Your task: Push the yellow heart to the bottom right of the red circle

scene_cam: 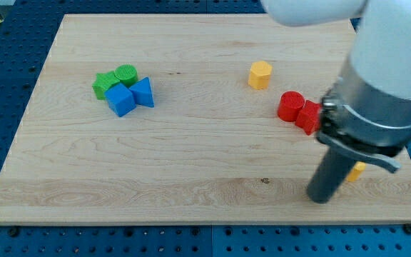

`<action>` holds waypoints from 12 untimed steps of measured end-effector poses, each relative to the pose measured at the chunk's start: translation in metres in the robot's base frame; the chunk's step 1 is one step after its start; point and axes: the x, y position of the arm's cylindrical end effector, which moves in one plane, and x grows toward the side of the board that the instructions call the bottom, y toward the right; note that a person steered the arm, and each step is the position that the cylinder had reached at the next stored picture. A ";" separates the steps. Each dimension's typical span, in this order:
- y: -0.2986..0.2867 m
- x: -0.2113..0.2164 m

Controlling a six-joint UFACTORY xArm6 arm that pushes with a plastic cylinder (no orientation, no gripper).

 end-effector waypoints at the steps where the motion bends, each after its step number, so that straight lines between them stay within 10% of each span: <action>1: 0.039 0.000; 12: 0.061 -0.014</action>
